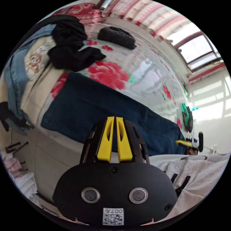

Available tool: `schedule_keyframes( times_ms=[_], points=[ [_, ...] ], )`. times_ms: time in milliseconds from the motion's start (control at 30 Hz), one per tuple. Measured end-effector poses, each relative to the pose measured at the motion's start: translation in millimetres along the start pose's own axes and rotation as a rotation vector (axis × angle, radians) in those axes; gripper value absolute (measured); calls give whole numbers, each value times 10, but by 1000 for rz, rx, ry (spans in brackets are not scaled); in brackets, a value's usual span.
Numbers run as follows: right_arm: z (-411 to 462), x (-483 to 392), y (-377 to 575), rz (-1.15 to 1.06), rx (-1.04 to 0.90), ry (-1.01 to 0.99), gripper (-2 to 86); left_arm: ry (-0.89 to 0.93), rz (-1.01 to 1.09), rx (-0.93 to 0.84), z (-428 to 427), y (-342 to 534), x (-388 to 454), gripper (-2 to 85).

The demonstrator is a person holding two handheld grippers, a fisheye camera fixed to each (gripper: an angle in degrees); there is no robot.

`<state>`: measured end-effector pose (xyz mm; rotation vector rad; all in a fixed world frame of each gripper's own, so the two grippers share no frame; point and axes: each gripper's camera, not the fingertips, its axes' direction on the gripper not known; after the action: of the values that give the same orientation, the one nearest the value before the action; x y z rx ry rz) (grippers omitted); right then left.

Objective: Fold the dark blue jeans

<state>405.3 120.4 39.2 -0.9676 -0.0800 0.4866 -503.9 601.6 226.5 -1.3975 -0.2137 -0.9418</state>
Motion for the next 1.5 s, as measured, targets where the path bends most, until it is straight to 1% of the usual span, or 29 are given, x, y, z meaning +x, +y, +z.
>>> schedule_keyframes(
  times_ms=[33,100,167,200,267,367,467,533,600,633,700,733,833,867,967,1033,1133,1300,1433,1500],
  points=[
    [111,-144,80,-26,-15,-12,-3,-15,-50,13,-73,19,-162,46],
    [287,-324,146,-53,-62,-10,-3,-14,-230,76,-351,116,-766,72],
    [506,-429,183,-46,-132,37,-2,-3,-320,109,-499,181,-1118,81],
    [481,-466,233,-27,-71,70,-2,11,-354,116,-552,203,-1300,88],
    [499,-448,255,4,-83,63,-2,33,-367,121,-590,201,-1492,100],
    [504,-323,287,70,-113,-12,-2,27,-352,79,-555,113,-1682,105],
    [518,-242,353,133,-123,-56,-2,-34,-300,-20,-512,3,-1755,68],
    [523,-293,465,138,-96,-25,-2,-21,-215,21,-681,-48,-1707,59],
    [510,-368,567,143,-74,35,-3,25,-61,126,-1053,-96,-1550,53],
    [462,-420,656,172,-23,113,-3,18,-19,144,-1139,-107,-1506,53],
    [368,-507,803,186,71,150,-3,-21,107,188,-1348,-139,-1429,53],
    [331,-543,887,190,110,139,-3,-24,113,186,-1346,-147,-1455,54],
    [371,-544,1036,214,113,93,-2,-48,55,75,-944,-144,-1813,61],
    [387,-540,1066,219,113,81,-2,-74,-17,-42,-710,-119,-2019,63],
    [426,-557,1237,235,114,31,-2,59,-79,62,-852,44,-2336,72],
    [388,-603,1424,241,168,24,-2,83,-124,48,-937,94,-2469,79],
    [378,-593,1637,268,208,0,-3,145,-141,93,-1114,239,-2609,90],
    [368,-448,1958,358,301,-98,-3,353,-231,7,-917,369,-2776,140],
    [417,-355,2106,393,323,-144,-3,386,-186,-41,-730,262,-2657,153],
    [418,-361,2143,381,330,-133,-3,272,-164,-59,-659,192,-2622,123]
  ],
)
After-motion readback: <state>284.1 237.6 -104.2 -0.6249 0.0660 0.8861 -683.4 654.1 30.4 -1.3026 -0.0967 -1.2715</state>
